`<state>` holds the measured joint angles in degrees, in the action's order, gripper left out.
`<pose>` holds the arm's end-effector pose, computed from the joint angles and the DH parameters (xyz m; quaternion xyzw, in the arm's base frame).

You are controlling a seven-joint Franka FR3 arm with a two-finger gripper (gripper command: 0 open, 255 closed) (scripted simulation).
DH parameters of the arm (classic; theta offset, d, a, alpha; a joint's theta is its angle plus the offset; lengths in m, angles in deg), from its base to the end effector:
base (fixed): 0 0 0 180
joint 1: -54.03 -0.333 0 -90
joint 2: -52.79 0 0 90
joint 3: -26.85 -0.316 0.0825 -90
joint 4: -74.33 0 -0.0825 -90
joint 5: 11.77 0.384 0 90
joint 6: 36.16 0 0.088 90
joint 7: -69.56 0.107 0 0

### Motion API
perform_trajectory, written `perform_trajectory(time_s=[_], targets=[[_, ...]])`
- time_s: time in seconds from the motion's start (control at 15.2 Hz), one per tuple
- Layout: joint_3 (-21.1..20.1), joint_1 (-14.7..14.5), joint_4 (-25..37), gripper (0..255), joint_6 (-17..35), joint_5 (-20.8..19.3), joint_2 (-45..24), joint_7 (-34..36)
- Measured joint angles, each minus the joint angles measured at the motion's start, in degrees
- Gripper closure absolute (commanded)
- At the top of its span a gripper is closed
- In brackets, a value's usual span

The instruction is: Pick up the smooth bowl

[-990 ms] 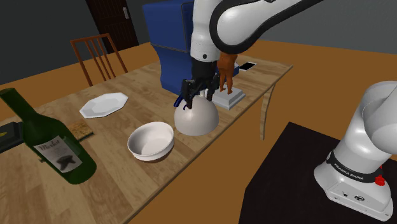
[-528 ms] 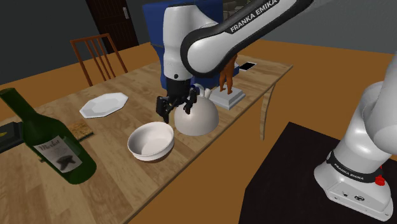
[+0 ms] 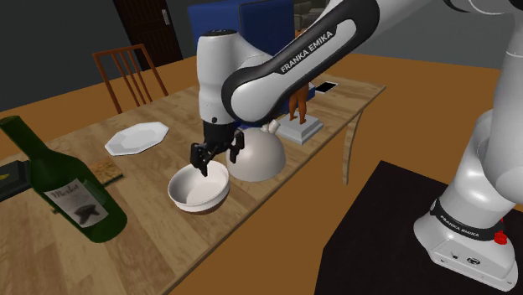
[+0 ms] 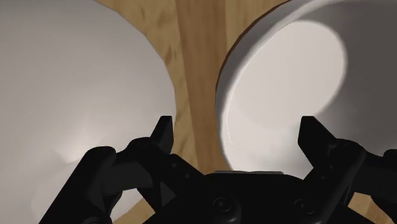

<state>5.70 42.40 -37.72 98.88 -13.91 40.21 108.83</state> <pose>0.5245 0.3256 0.3924 -0.9935 0.0523 -0.0652 0.0775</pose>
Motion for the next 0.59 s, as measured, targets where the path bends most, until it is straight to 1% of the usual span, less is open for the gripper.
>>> perform_trajectory(time_s=[0.13, 0.2, 0.26, 0.59], targets=[[0.0, -0.1, -0.8, 0, 2.1, -0.3, -0.3, 0.1], [0.0, -0.2, -0.4, 0, 2.2, -0.6, -0.9, 0.2], [0.0, -0.1, -0.9, 255, 3.0, -0.5, -0.7, 0.1], [0.3, 0.3, -1.6, 255, 2.5, -0.4, -1.2, -0.2]])
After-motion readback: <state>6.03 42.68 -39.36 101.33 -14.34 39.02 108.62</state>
